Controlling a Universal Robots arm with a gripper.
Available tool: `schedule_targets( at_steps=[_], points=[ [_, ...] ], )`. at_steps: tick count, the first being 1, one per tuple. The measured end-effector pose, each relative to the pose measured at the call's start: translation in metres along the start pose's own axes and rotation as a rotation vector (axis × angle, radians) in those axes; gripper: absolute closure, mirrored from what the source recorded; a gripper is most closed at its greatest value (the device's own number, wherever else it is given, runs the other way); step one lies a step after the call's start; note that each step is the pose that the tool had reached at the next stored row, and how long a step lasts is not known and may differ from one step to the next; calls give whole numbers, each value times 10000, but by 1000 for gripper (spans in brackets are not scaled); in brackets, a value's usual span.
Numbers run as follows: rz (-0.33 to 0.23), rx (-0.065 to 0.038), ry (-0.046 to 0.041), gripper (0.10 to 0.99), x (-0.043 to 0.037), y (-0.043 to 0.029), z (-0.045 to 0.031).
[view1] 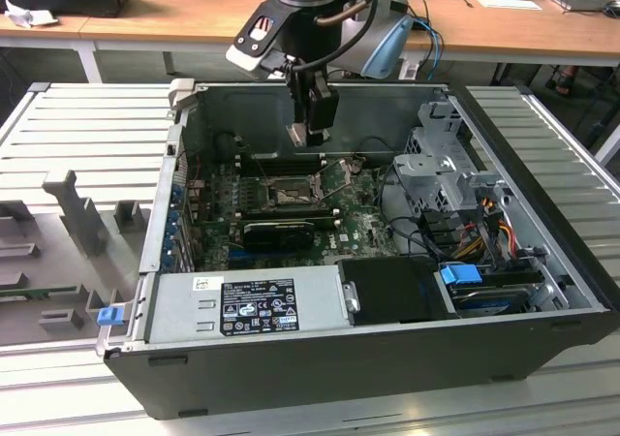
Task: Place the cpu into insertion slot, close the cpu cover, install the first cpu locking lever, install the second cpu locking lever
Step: 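Place the cpu into insertion slot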
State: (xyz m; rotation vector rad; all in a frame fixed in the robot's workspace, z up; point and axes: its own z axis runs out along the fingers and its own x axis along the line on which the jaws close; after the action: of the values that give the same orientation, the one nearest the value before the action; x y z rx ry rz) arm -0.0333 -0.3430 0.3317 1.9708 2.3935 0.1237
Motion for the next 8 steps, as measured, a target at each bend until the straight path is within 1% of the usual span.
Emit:
schedule_targets(
  at_steps=[8],
  points=[
    [45, -2, -2, 557, 0, -3, 20]
  ],
)
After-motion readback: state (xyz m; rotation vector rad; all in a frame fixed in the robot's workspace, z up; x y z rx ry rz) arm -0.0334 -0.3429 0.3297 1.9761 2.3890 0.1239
